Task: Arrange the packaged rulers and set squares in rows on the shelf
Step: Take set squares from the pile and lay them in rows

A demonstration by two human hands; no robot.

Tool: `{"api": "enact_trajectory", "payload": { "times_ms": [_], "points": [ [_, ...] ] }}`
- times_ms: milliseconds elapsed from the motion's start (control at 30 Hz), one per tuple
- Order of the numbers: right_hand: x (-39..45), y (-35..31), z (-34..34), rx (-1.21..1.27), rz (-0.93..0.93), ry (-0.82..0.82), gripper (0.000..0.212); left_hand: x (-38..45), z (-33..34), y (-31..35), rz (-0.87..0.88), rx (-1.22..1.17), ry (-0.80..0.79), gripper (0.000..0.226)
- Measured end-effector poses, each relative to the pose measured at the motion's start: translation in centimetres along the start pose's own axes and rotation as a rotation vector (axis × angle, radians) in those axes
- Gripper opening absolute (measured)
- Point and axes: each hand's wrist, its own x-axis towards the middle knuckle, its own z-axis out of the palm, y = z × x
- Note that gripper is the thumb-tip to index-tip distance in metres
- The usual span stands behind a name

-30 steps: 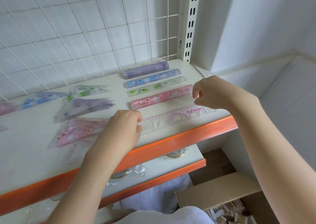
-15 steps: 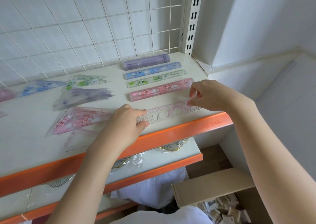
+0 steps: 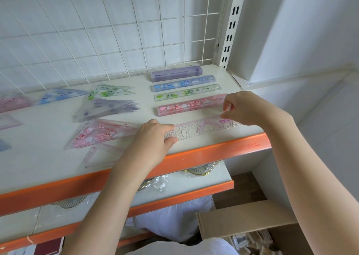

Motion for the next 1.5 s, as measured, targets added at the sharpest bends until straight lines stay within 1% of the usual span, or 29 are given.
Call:
{"api": "enact_trajectory", "payload": {
  "times_ms": [100, 167, 300, 400, 567, 767, 867, 1000, 1067, 1167, 1267, 1333, 1400, 1433, 1500],
  "points": [
    [0.0, -0.6, -0.3, -0.019, 0.015, 0.010, 0.017, -0.2, -0.3, -0.5, 0.031, -0.021, 0.005, 0.045],
    [0.1, -1.5, -0.6, -0.025, 0.006, 0.035, 0.018, 0.0, -1.1, -1.2, 0.042, 0.012, 0.023, 0.048],
    [1.0, -5.4, -0.9, -0.056, -0.056, 0.075, 0.022, 0.8, -3.4, -3.4, 0.087, 0.066, 0.065, 0.046],
    [2.3, -9.4, -0.5, -0.054, -0.092, 0.073, 0.022, 1.3, -6.1, -6.1, 0.077, 0.064, 0.079, 0.043],
    [4.4, -15.7, 0.3, -0.046, -0.126, 0.075, 0.024, 2.6, -11.0, -12.1, 0.040, 0.132, 0.124, 0.042],
    [7.0, -20.4, 0.9, -0.082, -0.137, 0.073, 0.023, 4.0, -14.4, -17.7, -0.029, 0.186, 0.106, 0.040],
    [8.5, -21.6, 1.2, -0.095, -0.129, 0.049, 0.023, 4.9, -15.0, -19.3, -0.057, 0.194, 0.074, 0.035],
    [10.9, -22.4, 1.7, -0.120, -0.124, 0.010, 0.024, 6.4, -15.1, -21.0, -0.116, 0.213, -0.024, 0.028],
    [12.0, -22.7, 1.9, -0.144, -0.134, -0.019, 0.030, 7.3, -14.8, -21.4, -0.142, 0.211, -0.071, 0.023],
    [13.6, -23.1, 2.3, -0.212, -0.162, -0.063, 0.042, 8.3, -13.9, -21.4, -0.122, 0.244, -0.109, 0.022],
    [15.0, -23.4, 2.6, -0.279, -0.183, -0.105, 0.046, 9.2, -12.8, -21.4, -0.102, 0.281, -0.123, 0.011],
    [15.7, -23.5, 2.5, -0.294, -0.181, -0.135, 0.047, 9.8, -12.5, -21.5, -0.109, 0.299, -0.121, 0.016],
    [16.1, -23.6, 2.2, -0.304, -0.182, -0.164, 0.049, 10.2, -12.3, -21.6, -0.109, 0.294, -0.113, 0.029],
    [16.2, -23.6, 2.1, -0.305, -0.183, -0.178, 0.049, 10.4, -12.3, -21.6, -0.102, 0.281, -0.112, 0.031],
    [16.4, -23.8, 2.0, -0.298, -0.187, -0.203, 0.047, 10.7, -12.2, -21.6, -0.084, 0.252, -0.113, 0.021]
  ]
}}
